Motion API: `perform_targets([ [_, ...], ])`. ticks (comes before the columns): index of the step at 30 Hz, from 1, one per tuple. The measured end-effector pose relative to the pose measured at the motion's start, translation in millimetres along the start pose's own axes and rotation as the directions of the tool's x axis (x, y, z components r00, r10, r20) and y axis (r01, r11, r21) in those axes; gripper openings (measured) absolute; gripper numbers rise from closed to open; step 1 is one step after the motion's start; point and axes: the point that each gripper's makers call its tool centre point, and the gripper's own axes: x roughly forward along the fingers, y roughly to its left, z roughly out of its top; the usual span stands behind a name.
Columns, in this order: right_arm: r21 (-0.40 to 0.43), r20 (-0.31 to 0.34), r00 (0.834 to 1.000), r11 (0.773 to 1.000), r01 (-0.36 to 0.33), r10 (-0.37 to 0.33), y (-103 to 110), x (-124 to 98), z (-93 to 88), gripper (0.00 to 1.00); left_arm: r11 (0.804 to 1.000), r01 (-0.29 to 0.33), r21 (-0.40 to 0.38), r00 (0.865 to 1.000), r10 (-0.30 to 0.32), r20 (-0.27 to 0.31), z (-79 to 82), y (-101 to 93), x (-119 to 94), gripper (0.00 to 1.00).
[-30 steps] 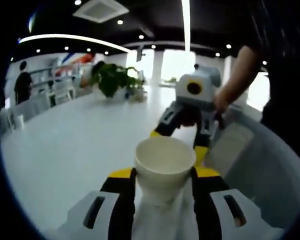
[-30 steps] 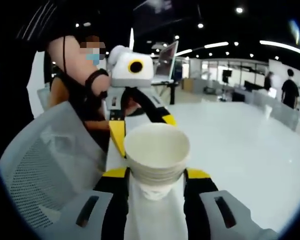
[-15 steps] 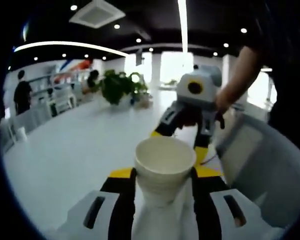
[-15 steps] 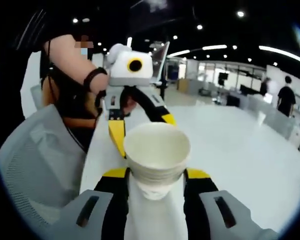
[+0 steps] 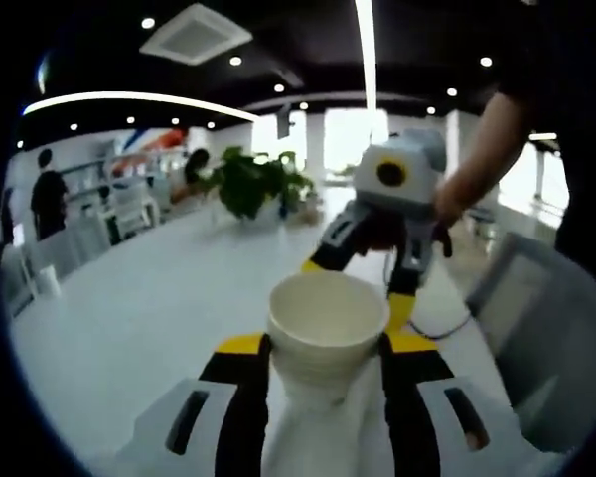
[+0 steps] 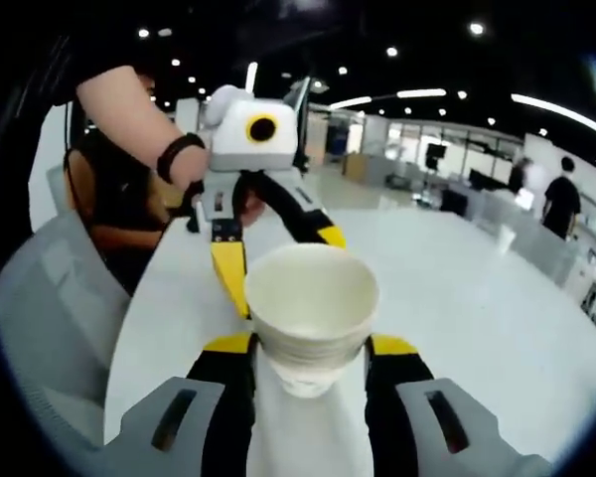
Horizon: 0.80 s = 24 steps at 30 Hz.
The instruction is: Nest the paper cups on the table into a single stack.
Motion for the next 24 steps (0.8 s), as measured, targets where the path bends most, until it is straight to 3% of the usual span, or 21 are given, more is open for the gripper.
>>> perform_targets([
  [12,0.013,-0.035,0.999,1.0,-0.004,0.004,-27,11,-10.3,0.4,1.0,-0.019,-0.02,1.0,0.019,0.005,-7.6,26.8,13,0.43],
  [24,0.053,-0.043,0.999,0.998,-0.014,0.016,-31,17,-23.1,0.41,0.998,-0.026,-0.065,1.0,0.027,0.012,-20.2,32.8,21,0.43],
])
